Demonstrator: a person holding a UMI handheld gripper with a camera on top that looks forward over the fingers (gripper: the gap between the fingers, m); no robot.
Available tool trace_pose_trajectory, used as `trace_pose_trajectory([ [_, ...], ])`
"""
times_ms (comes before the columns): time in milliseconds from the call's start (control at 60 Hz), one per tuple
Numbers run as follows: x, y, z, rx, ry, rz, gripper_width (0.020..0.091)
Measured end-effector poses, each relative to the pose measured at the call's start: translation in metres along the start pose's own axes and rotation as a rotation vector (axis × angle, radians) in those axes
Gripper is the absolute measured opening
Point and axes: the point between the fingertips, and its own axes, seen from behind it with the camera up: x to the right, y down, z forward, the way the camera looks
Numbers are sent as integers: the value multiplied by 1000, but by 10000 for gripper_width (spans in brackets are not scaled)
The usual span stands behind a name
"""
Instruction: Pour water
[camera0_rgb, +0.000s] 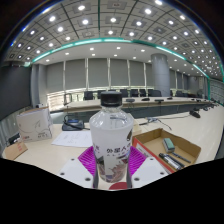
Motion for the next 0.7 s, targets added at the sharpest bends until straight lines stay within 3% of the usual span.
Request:
trace_pose_trajectory([
  [317, 29, 111, 25, -127, -5, -61, 389],
  [400, 32, 112, 23, -91, -5, -49, 419],
  [567, 32, 114, 21, -88, 7, -47, 566],
  [600, 32, 117, 19, -110, 10, -32, 638],
  [650, 28, 116, 13, -135, 3, -5, 842],
  [667, 28, 115, 11, -140, 2, 4, 876],
  [700, 28, 112, 6, -147, 1, 17, 842],
])
